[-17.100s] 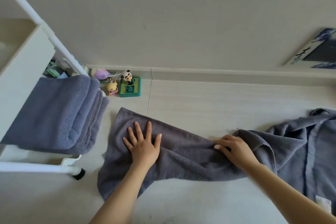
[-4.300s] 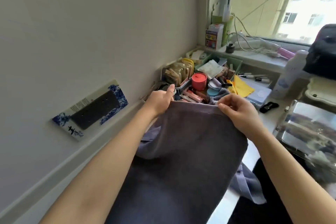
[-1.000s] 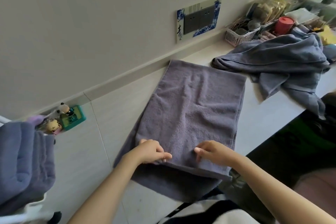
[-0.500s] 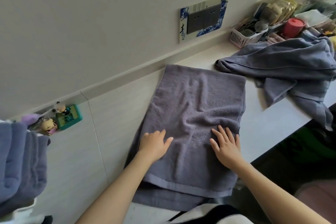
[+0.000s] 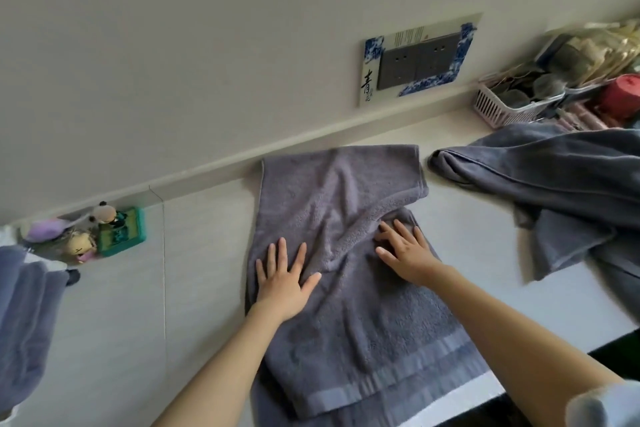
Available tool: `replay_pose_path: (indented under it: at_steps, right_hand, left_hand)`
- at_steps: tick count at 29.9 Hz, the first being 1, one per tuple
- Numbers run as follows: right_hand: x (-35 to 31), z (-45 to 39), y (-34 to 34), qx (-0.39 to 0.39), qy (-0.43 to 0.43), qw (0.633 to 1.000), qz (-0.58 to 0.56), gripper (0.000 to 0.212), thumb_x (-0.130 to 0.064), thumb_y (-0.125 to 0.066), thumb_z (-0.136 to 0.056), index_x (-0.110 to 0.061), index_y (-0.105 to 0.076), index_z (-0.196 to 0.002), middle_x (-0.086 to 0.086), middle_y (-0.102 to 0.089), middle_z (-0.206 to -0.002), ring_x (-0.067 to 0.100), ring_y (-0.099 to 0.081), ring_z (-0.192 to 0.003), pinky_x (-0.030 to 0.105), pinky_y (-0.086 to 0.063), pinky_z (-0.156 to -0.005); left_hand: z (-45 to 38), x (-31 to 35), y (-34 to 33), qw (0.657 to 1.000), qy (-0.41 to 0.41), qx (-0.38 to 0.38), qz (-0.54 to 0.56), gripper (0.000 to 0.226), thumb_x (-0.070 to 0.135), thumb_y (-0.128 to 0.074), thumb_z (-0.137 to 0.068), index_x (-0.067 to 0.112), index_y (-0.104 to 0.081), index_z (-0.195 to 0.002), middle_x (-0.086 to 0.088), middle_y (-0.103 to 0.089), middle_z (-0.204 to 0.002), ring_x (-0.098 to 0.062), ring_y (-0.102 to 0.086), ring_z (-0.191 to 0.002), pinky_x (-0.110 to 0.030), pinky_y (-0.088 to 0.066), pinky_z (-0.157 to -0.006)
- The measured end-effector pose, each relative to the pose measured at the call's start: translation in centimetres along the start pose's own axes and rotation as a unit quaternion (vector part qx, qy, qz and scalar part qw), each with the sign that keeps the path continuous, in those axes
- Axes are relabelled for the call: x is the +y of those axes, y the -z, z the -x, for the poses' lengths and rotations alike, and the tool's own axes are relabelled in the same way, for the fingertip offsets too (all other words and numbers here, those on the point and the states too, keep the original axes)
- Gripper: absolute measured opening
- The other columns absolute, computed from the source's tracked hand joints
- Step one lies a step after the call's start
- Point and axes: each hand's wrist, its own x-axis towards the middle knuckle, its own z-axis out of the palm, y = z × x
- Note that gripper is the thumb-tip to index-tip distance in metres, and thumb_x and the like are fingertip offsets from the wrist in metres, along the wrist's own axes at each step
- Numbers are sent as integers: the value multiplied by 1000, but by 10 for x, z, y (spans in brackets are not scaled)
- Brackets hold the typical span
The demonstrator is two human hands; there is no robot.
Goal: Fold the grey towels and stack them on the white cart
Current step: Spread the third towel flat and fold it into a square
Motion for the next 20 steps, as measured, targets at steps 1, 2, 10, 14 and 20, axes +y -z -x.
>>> replay_pose_path:
  at_steps: [1, 2, 10, 14, 20]
  right_hand:
    - [2, -10, 6, -1, 9, 1000, 6, 51, -45, -28, -100, -27, -20, -147, -9, -4, -158, 12, 8, -145, 37, 12, -116]
    - [5, -18, 9, -2, 16, 1000, 11, 50, -45, -27, -100, -27, -21, -147, -9, -4, -158, 11, 8, -145, 37, 12, -116]
    - [40, 10, -18, 92, 73, 985, 129, 67, -61, -7, -94, -25, -55, -122, -2, -45, -144, 26, -36, -134, 45, -16, -109]
    - [36, 32, -13, 227, 91, 962, 120, 55, -53, -20, -97, -24, -63, -80, -4, -63, -83, 25, -58, -79, 35, -34, -78]
    - [28, -55, 43, 284, 36, 958, -6, 23, -28, -48, -82, -12, -63, -83, 9, -61, -80, 35, -59, -76, 39, -47, -67]
  left_hand:
    - [-6, 1, 4, 1000, 19, 3, 11, 69, 63, -16, -93, 33, 13, -148, -9, 28, -154, -28, 26, -141, -54, 11, -114]
    - [-14, 3, 8, 999, 37, 6, 22, 69, 63, -16, -93, 33, 11, -149, -9, 27, -154, -28, 25, -142, -54, 10, -114]
    - [-25, 12, 19, 996, 68, 51, -6, 64, 61, -23, -94, 29, -17, -149, -12, -7, -157, -31, -6, -144, -50, -14, -113]
    - [-28, 15, 32, 990, 65, 124, -6, 51, 59, -29, -93, 23, -54, -120, -7, -51, -125, -31, -47, -116, -39, -36, -95]
    - [-88, 9, 78, 940, 126, 233, 215, 38, 32, -49, -94, 8, -54, -123, -13, -45, -125, -35, -54, -109, -39, -42, -89]
